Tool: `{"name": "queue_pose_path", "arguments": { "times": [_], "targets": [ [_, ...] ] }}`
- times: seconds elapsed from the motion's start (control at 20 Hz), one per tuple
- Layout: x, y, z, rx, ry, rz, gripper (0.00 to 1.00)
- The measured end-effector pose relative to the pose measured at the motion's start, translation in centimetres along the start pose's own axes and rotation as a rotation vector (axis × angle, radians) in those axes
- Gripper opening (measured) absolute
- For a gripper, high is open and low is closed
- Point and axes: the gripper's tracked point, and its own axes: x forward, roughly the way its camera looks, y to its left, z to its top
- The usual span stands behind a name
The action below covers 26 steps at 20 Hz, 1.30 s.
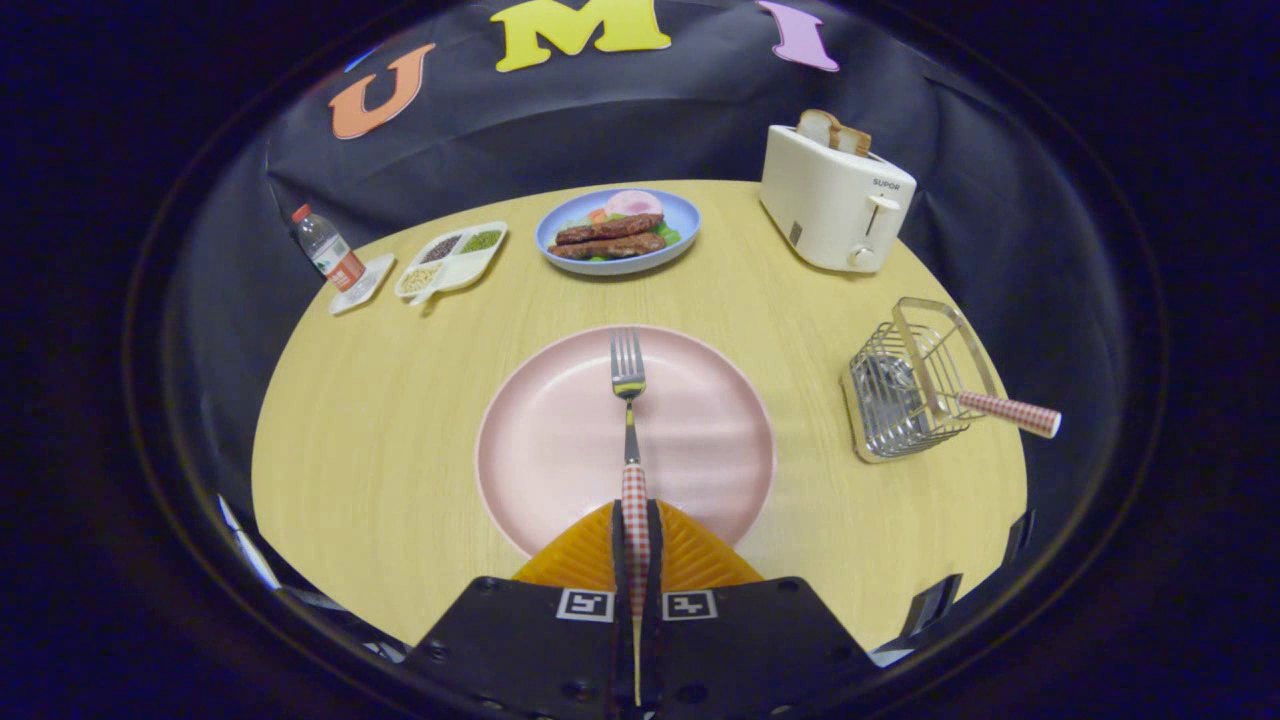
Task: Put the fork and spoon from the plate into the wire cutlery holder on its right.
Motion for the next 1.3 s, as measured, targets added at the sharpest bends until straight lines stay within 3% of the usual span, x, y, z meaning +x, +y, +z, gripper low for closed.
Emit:
{"name": "queue_pose_path", "arguments": {
  "times": [0.35,0.55,0.9,1.3],
  "targets": [
    [-8.5,-7.0,7.0,0.021,0.029,0.031,0.03],
    [-11.1,-12.1,8.2,0.019,0.114,-0.001,0.03],
    [-10.9,-16.5,7.5,0.157,0.368,-0.015,0.03],
    [-9.3,-18.1,8.0,0.206,0.573,-0.046,0.03]
  ]
}}
